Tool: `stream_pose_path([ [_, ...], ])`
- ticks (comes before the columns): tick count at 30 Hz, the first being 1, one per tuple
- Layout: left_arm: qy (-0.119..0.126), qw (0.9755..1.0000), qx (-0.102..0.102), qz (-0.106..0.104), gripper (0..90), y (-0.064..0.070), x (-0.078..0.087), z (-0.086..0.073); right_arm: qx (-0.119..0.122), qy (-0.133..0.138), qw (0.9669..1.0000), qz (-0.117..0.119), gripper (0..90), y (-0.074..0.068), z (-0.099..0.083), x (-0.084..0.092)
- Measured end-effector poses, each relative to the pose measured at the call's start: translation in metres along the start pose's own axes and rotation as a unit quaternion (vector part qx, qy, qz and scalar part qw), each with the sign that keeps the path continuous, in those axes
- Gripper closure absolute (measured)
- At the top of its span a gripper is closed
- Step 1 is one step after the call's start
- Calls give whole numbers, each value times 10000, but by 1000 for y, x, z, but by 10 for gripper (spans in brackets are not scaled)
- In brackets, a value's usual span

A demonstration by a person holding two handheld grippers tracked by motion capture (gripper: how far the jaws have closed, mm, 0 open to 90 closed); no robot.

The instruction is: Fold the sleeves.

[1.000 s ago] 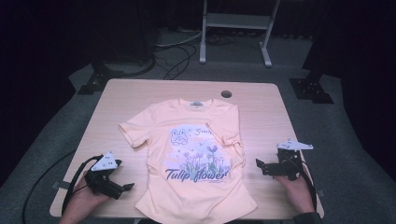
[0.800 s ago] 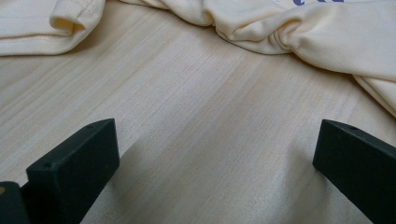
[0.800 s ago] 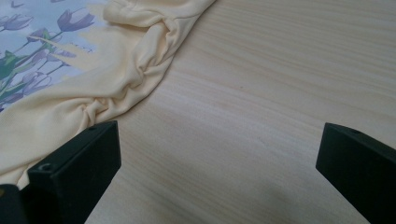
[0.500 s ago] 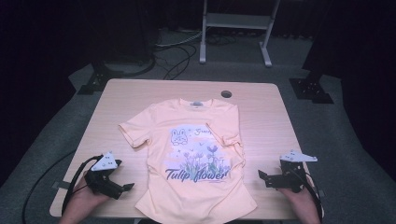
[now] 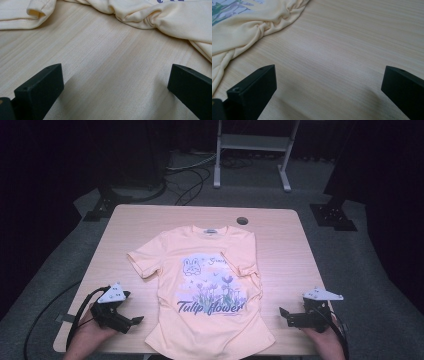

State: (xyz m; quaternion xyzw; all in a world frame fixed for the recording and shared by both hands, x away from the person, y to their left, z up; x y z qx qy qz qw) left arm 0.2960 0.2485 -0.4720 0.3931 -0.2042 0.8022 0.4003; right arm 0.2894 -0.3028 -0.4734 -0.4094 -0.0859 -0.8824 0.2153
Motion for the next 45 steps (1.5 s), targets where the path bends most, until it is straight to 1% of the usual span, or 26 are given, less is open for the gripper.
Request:
stream_pose_path([
  [4,0,10000,-1,2,0,0,0,0,5,-37,10000,-11,0,1,-1,-1],
  [12,3,10000,-1,4,0,0,0,0,46,-258,9996,-78,0,1,-1,-4],
  [16,3,10000,66,48,0,0,-1,2,13,-263,9996,-80,0,1,-1,-4],
  [17,-33,10000,71,56,0,-1,-1,2,13,-264,9996,-83,0,1,-1,-4],
  [19,-33,9999,98,44,0,0,0,5,15,-264,9996,-82,0,1,-2,-4],
  [23,173,9997,125,75,0,-1,8,14,17,-264,9996,-79,0,1,-2,-4],
  [24,212,9997,149,48,0,-1,10,17,22,-263,9996,-74,0,1,-2,-4],
  [25,231,9996,164,16,0,-1,12,19,24,-264,9996,-73,0,1,-2,-4],
  [28,302,9994,181,8,0,-2,17,26,25,-264,9996,-73,0,1,-2,-4],
  [32,414,9989,188,59,0,-6,24,35,20,-262,9996,-72,0,1,-2,-4],
  [35,426,9989,194,77,0,-9,28,43,26,-264,9996,-73,0,1,-2,-4],
  [39,468,9987,116,156,0,-16,33,58,48,-264,9996,-56,0,1,-2,-4],
  [40,538,9983,127,161,0,-18,34,62,49,-263,9996,-56,0,1,-2,-4],
  [42,607,9980,127,133,0,-22,35,70,44,-266,9996,-55,0,1,-2,-4],
  [45,640,9978,88,162,0,-27,29,79,49,-267,9996,-57,0,1,-2,-4],
])
Point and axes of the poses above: each handheld gripper's, and its own axes: x roughly backward along the jaws, z roughly out of its top, y roughly to its right, the point moved 4 cm from there along -x, roughly forward along the jaws, and after that the axes turned 8 degrees about -y, right-handed, at the moved point
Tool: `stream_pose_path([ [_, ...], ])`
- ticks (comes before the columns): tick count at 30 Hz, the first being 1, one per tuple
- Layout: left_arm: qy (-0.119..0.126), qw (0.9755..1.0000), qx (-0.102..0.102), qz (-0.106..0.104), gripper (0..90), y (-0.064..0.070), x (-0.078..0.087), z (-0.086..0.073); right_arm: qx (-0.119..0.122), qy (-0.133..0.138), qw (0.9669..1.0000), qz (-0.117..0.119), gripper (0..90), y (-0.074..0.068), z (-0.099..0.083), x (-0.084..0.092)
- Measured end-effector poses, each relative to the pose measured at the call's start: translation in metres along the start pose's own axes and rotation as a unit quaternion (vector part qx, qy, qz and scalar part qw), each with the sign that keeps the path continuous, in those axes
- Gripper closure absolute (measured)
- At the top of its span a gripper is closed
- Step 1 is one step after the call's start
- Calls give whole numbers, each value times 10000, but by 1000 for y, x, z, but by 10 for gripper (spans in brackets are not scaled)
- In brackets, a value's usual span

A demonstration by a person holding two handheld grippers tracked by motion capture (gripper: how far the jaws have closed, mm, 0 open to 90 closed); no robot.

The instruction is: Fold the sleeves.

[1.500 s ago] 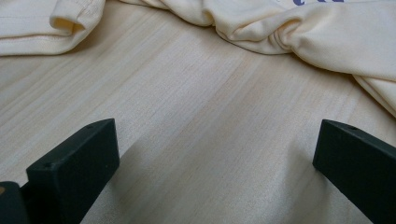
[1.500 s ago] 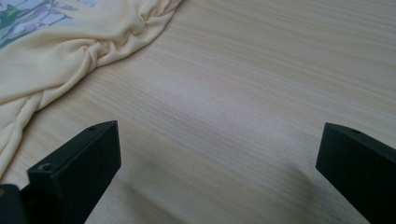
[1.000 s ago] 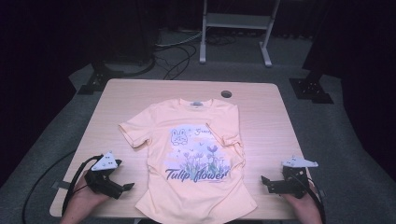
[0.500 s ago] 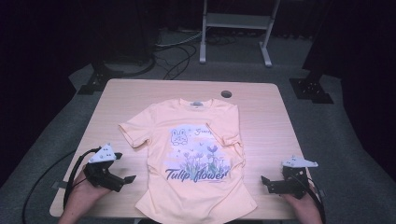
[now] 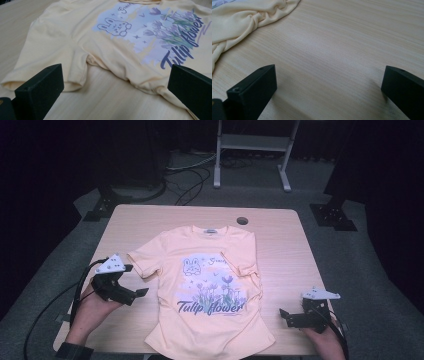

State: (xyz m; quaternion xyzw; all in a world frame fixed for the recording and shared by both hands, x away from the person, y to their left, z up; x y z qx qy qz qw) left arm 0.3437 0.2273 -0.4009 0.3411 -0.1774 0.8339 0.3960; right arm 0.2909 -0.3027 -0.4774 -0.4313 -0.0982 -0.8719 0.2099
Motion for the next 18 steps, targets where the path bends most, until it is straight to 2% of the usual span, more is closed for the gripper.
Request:
stream_pose_path([
  [3,-57,10000,-36,29,0,-2,-6,4,-3,4,10000,0,0,0,0,0],
  [9,-73,9999,-15,-103,0,-8,-16,14,2,1,10000,12,0,0,0,0],
  [18,8,9999,85,-123,0,-19,-14,31,2,1,10000,12,0,0,0,0],
])
Point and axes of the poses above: each handheld gripper's, and its own axes: x roughly backward along the jaws, z roughly out of its top, y roughly to its right, the point moved 4 cm from there along -x, roughly forward along the jaws, and after that the axes turned 8 degrees about -y, right-handed, at the moved point
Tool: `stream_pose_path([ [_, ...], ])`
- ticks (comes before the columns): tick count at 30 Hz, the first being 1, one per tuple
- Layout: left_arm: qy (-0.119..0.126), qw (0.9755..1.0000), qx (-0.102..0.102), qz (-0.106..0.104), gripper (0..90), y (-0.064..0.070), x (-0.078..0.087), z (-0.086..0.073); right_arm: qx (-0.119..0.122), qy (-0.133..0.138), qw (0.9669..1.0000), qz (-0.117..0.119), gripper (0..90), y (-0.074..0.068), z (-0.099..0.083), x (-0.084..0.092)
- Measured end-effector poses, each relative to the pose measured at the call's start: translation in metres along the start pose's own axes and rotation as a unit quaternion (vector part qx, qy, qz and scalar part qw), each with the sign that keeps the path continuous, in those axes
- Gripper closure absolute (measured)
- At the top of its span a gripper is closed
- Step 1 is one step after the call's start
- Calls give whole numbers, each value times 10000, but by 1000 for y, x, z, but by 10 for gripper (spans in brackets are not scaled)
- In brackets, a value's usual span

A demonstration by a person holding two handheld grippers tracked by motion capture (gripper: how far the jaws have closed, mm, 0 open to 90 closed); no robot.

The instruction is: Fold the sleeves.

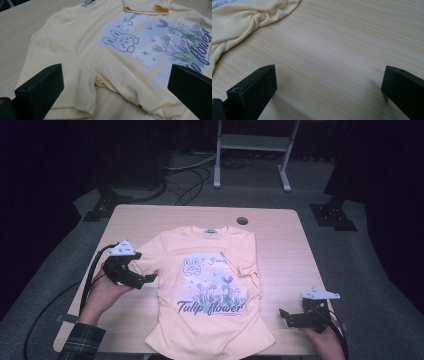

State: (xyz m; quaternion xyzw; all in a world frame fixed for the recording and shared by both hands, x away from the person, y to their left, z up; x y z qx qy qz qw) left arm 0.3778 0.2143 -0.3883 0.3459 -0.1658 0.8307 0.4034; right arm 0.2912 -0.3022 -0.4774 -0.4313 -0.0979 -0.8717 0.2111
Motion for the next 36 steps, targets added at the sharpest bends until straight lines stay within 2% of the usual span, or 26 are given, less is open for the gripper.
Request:
stream_pose_path([
  [15,139,9999,-90,-51,0,-12,1,24,80,3,10000,50,0,-1,0,0],
  [18,66,9999,-111,-32,0,-15,0,26,83,2,10000,55,0,-1,0,0],
  [25,182,9998,-52,-34,0,-24,-1,32,113,4,9999,77,0,-1,-1,1],
  [29,101,9999,-48,-36,0,-30,-2,36,114,3,9999,81,0,-1,-1,0],
  [33,189,9997,-44,-112,0,-37,-3,39,115,2,9999,80,0,-1,-1,0],
  [36,67,9999,-53,-53,0,-42,-4,40,115,2,9999,81,0,-1,-1,0],
])
Point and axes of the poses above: each handheld gripper's, and its own axes: x roughly backward along the jaws, z roughly out of its top, y roughly to its right, the point moved 4 cm from there along -x, roughly forward along the jaws, and after that the axes turned 8 degrees about -y, right-handed, at the moved point
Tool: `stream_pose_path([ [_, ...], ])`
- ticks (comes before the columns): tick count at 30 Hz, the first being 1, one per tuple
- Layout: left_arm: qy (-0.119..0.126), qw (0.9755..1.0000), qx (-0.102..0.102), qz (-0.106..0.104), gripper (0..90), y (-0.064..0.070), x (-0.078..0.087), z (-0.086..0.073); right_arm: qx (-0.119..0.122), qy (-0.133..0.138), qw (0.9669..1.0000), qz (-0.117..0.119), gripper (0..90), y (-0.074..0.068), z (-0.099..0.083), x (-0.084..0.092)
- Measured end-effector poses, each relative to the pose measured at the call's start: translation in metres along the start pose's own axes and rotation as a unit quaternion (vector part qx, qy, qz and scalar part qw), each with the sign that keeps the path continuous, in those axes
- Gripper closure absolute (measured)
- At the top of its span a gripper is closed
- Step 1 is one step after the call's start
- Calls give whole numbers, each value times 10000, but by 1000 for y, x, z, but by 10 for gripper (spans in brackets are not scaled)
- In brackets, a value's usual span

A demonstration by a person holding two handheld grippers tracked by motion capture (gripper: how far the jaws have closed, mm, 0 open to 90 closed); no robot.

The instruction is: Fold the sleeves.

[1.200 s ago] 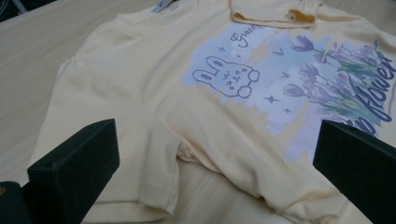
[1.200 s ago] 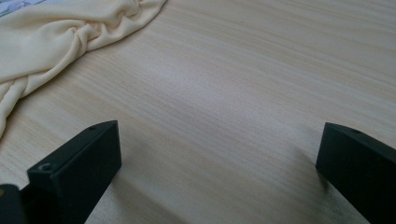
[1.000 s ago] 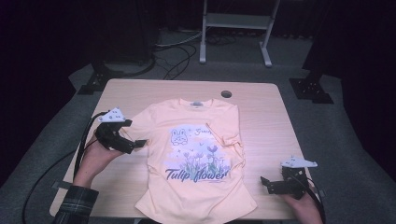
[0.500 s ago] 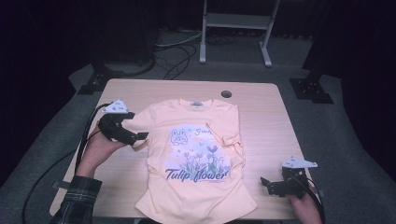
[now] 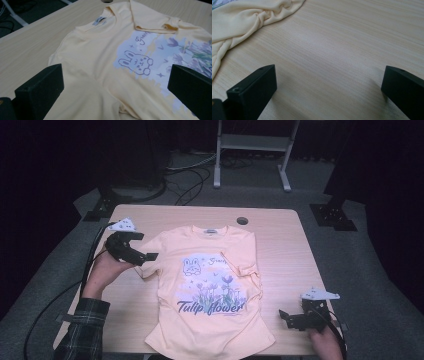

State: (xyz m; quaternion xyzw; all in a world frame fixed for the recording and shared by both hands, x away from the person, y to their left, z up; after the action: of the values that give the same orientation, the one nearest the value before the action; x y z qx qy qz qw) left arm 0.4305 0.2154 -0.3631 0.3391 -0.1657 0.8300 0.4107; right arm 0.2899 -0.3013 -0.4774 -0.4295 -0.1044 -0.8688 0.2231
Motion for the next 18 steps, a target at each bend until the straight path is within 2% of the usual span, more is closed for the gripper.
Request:
stream_pose_path([
  [4,-42,10000,58,47,0,-7,-2,2,0,-1,10000,0,0,0,0,0],
  [7,100,9999,137,20,0,-14,-1,2,-1,0,10000,1,0,0,0,0],
  [18,111,9992,304,216,0,-33,-4,-9,16,-5,10000,11,0,0,0,0],
])
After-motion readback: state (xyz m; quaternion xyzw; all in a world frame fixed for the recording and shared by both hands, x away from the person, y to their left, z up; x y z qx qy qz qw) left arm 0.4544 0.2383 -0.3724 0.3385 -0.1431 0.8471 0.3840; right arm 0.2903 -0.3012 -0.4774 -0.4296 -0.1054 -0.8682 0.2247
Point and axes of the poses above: each handheld gripper's, and its own axes: x roughly backward along the jaws, z roughly out of its top, y roughly to its right, the point moved 4 cm from there along -x, roughly forward along the jaws, and after that the axes turned 8 degrees about -y, right-handed, at the moved point
